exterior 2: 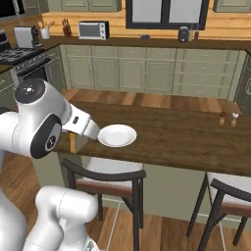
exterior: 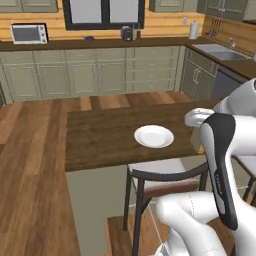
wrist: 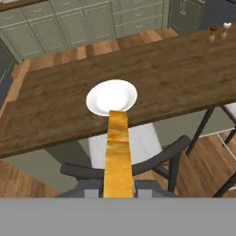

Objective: Start the toaster. Once the lever pops up, take the bread to the plate on the dining counter.

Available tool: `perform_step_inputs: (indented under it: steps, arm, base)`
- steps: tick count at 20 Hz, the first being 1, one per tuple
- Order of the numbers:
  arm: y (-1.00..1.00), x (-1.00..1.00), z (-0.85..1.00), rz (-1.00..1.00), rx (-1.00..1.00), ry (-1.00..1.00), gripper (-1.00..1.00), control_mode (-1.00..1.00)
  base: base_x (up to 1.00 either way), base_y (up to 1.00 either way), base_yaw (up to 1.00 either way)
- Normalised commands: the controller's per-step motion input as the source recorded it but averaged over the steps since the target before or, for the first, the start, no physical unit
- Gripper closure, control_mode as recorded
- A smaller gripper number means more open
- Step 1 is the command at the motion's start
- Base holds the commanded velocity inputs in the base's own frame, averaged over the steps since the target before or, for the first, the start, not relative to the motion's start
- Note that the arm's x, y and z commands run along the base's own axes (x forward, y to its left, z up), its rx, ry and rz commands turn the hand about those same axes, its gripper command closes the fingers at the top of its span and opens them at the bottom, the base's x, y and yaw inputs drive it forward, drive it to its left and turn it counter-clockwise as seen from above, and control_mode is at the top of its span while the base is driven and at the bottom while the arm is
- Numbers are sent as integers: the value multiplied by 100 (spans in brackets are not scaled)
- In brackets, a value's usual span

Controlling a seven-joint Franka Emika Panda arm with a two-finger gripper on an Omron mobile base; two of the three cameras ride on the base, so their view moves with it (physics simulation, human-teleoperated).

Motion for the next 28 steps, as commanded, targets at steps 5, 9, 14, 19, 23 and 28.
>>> perform_step_inputs:
  steps: [5,9,14,19,23,28]
  arm:
    - [0,0,0,0,0,0,100,100]
    - [-38,69,-4,35,19,15,100,-100]
    - [-42,94,-22,38,17,17,100,-100]
    - [-5,100,-54,29,9,20,100,-100]
    - [27,100,-73,13,0,10,100,-100]
    - [15,97,-64,1,0,-2,100,-100]
  base:
    - [36,-60,40]
    - [0,0,0]
    - [0,0,0]
    - [0,0,0]
    - [0,0,0]
    - [0,0,0]
